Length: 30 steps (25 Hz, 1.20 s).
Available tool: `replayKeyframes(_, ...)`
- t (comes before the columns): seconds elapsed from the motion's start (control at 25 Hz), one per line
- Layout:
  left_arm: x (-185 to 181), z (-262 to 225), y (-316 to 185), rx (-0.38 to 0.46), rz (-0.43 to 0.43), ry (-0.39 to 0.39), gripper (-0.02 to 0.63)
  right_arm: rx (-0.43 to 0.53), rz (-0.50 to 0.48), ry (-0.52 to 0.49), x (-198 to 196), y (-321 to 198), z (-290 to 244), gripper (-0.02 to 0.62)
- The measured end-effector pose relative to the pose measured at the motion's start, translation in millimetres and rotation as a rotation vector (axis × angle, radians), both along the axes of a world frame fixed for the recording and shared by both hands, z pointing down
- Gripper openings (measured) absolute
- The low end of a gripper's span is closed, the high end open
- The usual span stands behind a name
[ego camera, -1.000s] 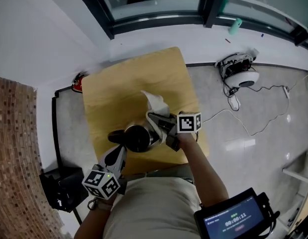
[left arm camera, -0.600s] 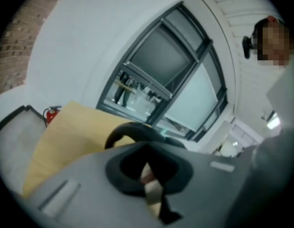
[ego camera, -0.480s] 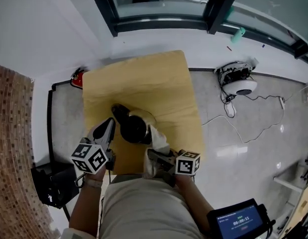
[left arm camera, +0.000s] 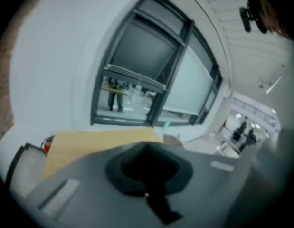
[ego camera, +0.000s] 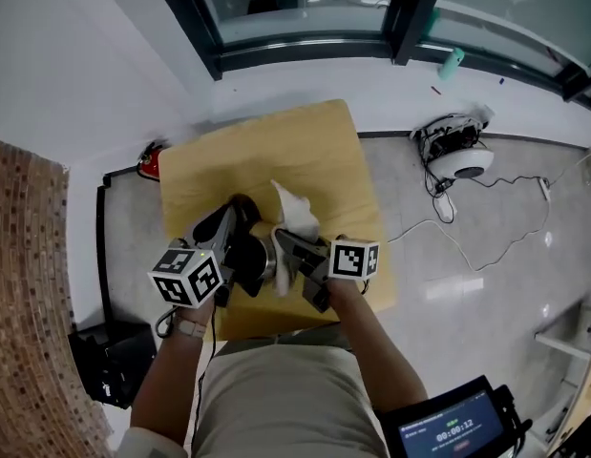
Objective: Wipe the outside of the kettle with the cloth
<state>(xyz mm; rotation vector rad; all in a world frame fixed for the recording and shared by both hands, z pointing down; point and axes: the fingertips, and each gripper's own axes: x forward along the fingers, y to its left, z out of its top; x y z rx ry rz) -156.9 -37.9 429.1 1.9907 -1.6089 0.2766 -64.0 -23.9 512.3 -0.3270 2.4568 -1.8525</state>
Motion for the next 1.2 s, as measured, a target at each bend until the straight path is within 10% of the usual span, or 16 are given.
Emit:
replayKeyframes(0.2, 22, -3, 2, -0.028, 0.160, -0.119, -0.014, -0.057, 0.129, -0.018, 32, 52, -2, 0.156)
replayKeyframes(0.4, 23, 0, -2, -0.043, 0.121, -0.178, -0.014, 0.309, 0.262, -0.048, 15, 40, -49, 0.156)
replayKeyframes(0.56, 24, 1, 0, -0.048, 0.121, -0.170, -0.014, -0.198, 0.409, 0.084, 38, 19, 84, 0.155)
replayKeyframes(0.76, 24, 1, 1, -0.035, 0.139, -0.146, -0.010, 0.144, 0.338, -0.130, 15, 24, -40, 0.153)
replayKeyframes(0.96, 26, -1, 3, -0.029, 0.153, -0.125, -0.002, -0.223, 0.309, 0.044, 17, -3, 74, 0.152)
replayKeyframes(1.12, 23, 0, 6, -0.024, 0.155, -0.133, -0.002, 0.221, 0.058, -0.021, -24, 1, -38, 0.152)
replayKeyframes(1.2, 22, 1, 8, -0.029, 0.156, -0.141, -0.002, 0.149, 0.016, -0.044, -28, -6, -19, 0.150)
